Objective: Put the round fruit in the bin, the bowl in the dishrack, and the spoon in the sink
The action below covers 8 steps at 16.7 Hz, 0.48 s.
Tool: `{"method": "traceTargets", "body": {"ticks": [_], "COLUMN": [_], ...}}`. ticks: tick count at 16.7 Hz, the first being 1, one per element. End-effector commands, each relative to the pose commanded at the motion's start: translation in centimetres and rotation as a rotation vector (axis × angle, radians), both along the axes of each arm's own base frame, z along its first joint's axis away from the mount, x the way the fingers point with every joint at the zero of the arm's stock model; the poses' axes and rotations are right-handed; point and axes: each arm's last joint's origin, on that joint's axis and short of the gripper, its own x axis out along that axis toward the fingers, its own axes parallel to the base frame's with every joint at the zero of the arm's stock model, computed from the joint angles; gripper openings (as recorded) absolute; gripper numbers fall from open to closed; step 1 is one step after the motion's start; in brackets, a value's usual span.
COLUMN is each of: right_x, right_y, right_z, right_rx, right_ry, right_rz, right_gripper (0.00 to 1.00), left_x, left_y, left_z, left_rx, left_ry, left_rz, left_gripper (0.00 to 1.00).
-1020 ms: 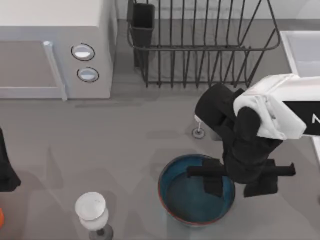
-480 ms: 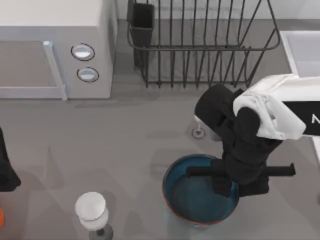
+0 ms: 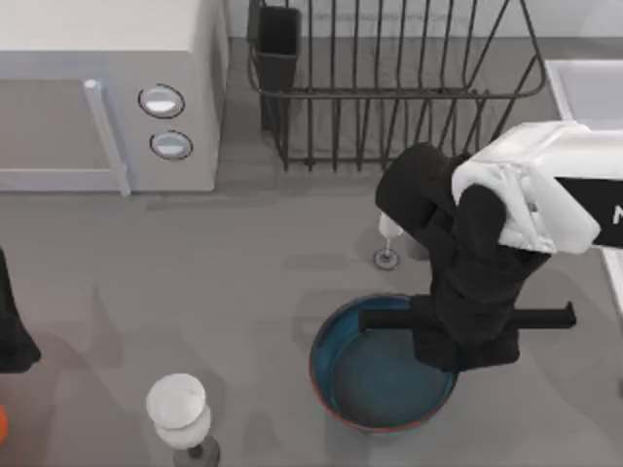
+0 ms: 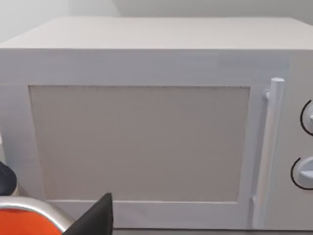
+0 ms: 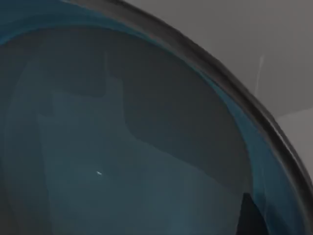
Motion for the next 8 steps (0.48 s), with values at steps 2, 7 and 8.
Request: {"method": "traceTargets", "body": {"ticks": [2,7,8], "right_x": [0.0,-0.2,-0.3], "right_y": [0.0,-0.4,-0.5], "right_z": [2.2,7.6,8.0], "right_rx": [-0.009,-0.006,-0.003], "right_ry": [0.010,0.009,0.005], "right_rz": [-0.002,-0.006,-0.006], "right_gripper": [0.00,0.00,0.00], "left_x": [0.0,0.0,0.0], "left_y": [0.0,0.0,0.0], "left_z": [0.0,0.0,0.0], "left_rx": [0.000,0.000,0.000], "left_ry": [0.000,0.000,0.000], "left_rz": [0.000,0.000,0.000], "left_gripper": [1.00,1.00,1.00]}}
